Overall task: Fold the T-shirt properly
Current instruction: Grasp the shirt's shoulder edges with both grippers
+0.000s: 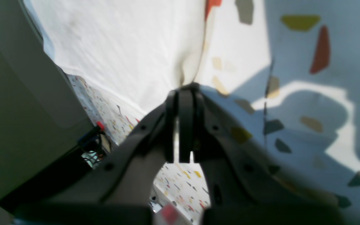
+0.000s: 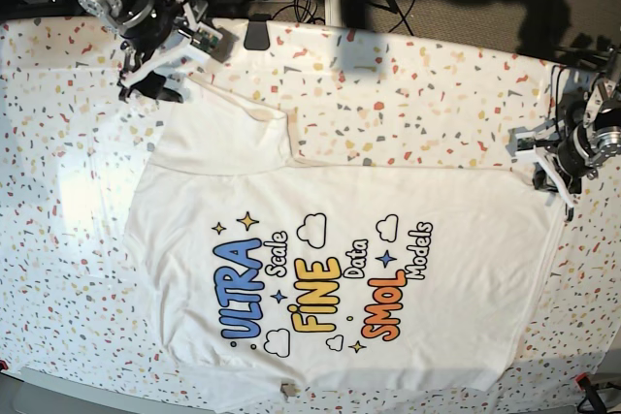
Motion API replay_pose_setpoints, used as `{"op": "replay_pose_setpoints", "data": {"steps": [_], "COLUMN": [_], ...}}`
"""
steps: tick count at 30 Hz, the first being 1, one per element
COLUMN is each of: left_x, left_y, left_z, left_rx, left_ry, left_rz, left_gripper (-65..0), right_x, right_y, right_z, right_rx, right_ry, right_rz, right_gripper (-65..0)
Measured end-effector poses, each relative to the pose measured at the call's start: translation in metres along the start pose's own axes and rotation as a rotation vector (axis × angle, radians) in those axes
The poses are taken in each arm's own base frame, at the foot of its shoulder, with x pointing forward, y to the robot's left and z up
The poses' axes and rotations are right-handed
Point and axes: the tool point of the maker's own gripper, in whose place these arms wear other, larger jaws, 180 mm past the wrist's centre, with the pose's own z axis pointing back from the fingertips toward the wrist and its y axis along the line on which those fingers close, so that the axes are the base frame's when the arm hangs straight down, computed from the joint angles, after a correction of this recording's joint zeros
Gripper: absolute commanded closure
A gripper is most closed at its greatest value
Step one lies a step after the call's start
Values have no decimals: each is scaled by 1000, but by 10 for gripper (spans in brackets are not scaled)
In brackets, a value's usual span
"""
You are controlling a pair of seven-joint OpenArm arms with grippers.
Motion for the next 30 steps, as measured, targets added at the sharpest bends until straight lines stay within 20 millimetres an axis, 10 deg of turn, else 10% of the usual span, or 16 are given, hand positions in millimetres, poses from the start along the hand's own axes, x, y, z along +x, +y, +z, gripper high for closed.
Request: {"op": "replay_pose_setpoints", "data": {"steps": [9, 21, 30], "left_x": [2, 2, 2], "left_y": [1, 1, 2], "left_z": [0, 0, 0], "left_rx": [3, 5, 9], "left_ry": [-11, -12, -12], "left_rz": [35, 47, 46], "left_gripper": [0, 0, 0], "right_x": [0, -15, -7], "right_y": [-6, 0, -6], "right_z": [-25, -28, -33], "right_rx": [-31, -20, 0], "right_ry": [4, 64, 37], "right_rz": [-65, -26, -193], "right_gripper": [-448, 0, 0]}}
